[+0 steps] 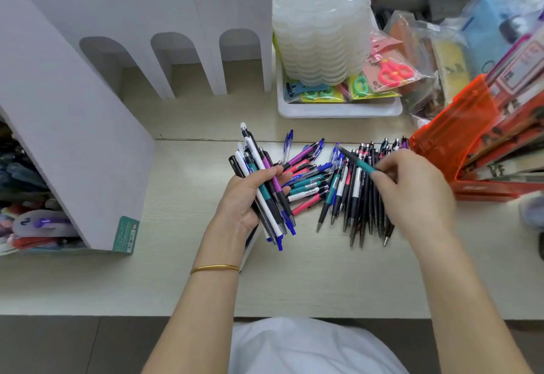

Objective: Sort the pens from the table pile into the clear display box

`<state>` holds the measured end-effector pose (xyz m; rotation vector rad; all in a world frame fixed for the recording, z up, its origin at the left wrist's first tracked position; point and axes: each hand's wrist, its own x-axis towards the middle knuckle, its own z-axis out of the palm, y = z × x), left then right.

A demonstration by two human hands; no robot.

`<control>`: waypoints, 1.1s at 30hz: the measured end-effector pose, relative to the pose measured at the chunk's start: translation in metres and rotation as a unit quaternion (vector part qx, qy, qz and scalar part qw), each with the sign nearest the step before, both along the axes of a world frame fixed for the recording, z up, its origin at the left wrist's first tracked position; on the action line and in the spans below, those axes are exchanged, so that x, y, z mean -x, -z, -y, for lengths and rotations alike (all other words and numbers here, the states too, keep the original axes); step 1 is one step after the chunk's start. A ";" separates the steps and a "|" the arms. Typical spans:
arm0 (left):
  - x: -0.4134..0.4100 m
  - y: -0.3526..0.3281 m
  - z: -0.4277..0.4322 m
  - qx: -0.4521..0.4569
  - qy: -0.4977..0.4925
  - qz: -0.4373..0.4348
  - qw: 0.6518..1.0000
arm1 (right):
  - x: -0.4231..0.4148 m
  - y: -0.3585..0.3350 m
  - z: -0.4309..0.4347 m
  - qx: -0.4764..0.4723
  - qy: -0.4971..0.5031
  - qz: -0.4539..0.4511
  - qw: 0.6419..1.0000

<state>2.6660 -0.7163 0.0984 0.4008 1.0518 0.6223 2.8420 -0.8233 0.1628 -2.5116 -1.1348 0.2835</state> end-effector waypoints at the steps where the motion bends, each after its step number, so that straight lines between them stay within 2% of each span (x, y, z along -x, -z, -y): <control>1: -0.001 0.000 0.001 0.000 -0.007 0.005 1.000 | 0.008 0.004 -0.006 -0.061 -0.007 -0.087 0.994; 3: -0.002 0.002 0.002 -0.008 -0.019 0.008 1.000 | 0.032 0.017 -0.019 -0.117 -0.033 -0.269 0.955; 5: -0.001 0.002 0.002 -0.021 -0.033 0.019 0.999 | 0.055 0.036 -0.029 -0.133 -0.049 -0.379 0.914; 8: 0.006 0.001 0.001 -0.040 -0.075 0.036 0.996 | 0.080 0.058 -0.037 -0.142 -0.076 -0.405 0.900; 11: 0.018 -0.002 -0.003 -0.080 -0.111 -0.034 0.990 | 0.097 0.062 -0.044 -0.148 -0.123 -0.400 0.896; 13: 0.027 -0.005 -0.006 -0.131 -0.143 -0.079 0.978 | 0.110 0.065 -0.048 -0.153 -0.076 -0.444 0.880; 14: 0.031 -0.008 -0.008 -0.168 -0.156 -0.100 0.968 | 0.117 0.068 -0.050 -0.138 -0.016 -0.503 0.853; 15: 0.036 -0.010 -0.010 -0.208 -0.162 -0.122 0.957 | 0.125 0.069 -0.053 -0.107 0.039 -0.582 0.805; 17: 0.043 -0.018 -0.012 -0.282 -0.156 -0.160 0.933 | 0.143 0.070 -0.059 -0.071 0.106 -0.739 0.661; 19: 0.049 -0.025 -0.011 -0.334 -0.148 -0.180 0.913 | 0.158 0.064 -0.069 -0.089 0.154 -0.834 0.522; 20: 0.052 -0.027 -0.010 -0.349 -0.148 -0.178 0.908 | 0.163 0.062 -0.076 -0.108 0.171 -0.858 0.472; 21: 0.055 -0.028 -0.011 -0.359 -0.147 -0.170 0.906 | 0.166 0.058 -0.082 -0.129 0.180 -0.870 0.440; 26: 0.069 -0.029 -0.018 -0.357 -0.141 -0.106 0.918 | 0.174 0.049 -0.104 -0.184 0.227 -0.872 0.392; 30: 0.074 -0.029 -0.022 -0.365 -0.134 -0.098 0.916 | 0.183 0.052 -0.118 -0.164 0.250 -0.873 0.385; 33: 0.075 -0.029 -0.024 -0.400 -0.119 -0.094 0.904 | 0.191 0.057 -0.129 -0.162 0.218 -0.886 0.376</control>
